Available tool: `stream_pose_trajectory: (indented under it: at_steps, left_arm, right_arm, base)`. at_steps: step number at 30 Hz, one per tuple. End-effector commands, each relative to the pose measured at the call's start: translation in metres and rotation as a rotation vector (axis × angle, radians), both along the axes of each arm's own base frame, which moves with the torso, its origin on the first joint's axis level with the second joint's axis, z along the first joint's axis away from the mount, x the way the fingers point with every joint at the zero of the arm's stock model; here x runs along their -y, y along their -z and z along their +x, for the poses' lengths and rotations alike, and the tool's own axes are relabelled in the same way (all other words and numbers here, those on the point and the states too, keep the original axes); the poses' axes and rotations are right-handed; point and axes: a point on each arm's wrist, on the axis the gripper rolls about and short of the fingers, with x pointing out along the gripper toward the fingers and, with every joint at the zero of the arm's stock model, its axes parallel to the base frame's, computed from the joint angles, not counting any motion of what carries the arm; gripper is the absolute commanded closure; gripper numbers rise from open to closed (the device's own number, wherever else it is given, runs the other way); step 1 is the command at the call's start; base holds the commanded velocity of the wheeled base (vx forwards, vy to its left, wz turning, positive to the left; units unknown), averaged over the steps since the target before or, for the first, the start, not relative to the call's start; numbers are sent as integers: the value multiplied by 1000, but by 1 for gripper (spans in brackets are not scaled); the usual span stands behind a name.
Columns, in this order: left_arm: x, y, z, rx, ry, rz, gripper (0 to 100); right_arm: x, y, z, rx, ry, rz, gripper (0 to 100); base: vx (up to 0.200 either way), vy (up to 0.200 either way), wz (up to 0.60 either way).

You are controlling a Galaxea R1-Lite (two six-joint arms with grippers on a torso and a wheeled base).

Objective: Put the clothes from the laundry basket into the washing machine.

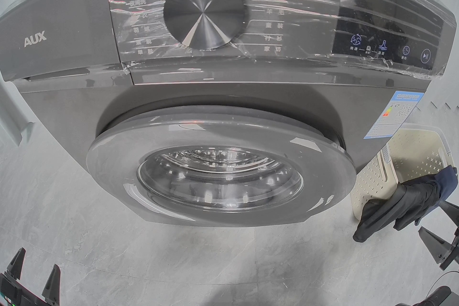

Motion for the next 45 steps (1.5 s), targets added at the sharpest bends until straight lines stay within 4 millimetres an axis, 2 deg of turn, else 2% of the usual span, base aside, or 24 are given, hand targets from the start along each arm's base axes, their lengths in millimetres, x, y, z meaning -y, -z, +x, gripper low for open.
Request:
stream_pose_trajectory:
  at_steps: [1,3,4,6,8,9,11,16,25,30,36,45]
  left_arm:
    - [0,5,0,1,-1,-1,0]
    - [0,5,0,1,-1,-1,0]
    - [0,5,0,1,-1,-1,0]
    - [0,5,0,1,-1,-1,0]
    - [0,5,0,1,-1,-1,0]
    - [0,5,0,1,-1,-1,0]
    - [0,5,0,1,-1,-1,0]
    - [0,5,0,1,-1,-1,0]
    - [0,5,0,1,-1,-1,0]
    - [0,5,0,1,-1,-1,0]
    - [0,5,0,1,-1,-1,0]
    - [0,5,0,1,-1,-1,0]
  right_arm:
    - [-15,5,49,-185,-175,16,0]
    - [-20,5,63,-198,-176,9,0]
    - [-20,5,63,-198,-176,9,0]
    - [-31,5,79,-208,-207,2,0]
    - [-35,5,83,-207,-209,1,0]
    - [-45,8,94,-222,-209,2,0]
    - [-55,10,102,-224,-209,8,0]
    - [-75,5,116,-185,-212,26,0]
    - [-90,2,137,-193,-227,10,0]
    - [-95,1,138,-192,-249,9,0]
    - [-100,6,130,-215,-298,-3,0]
    - [-90,14,115,-234,-305,-16,0]
  base:
    - [0,0,0]
    - [0,0,0]
    - [0,0,0]
    - [0,0,0]
    - [0,0,0]
    - [0,0,0]
    - [0,0,0]
    - [0,0,0]
    - [0,0,0]
    - [0,0,0]
    - [0,0,0]
    - [0,0,0]
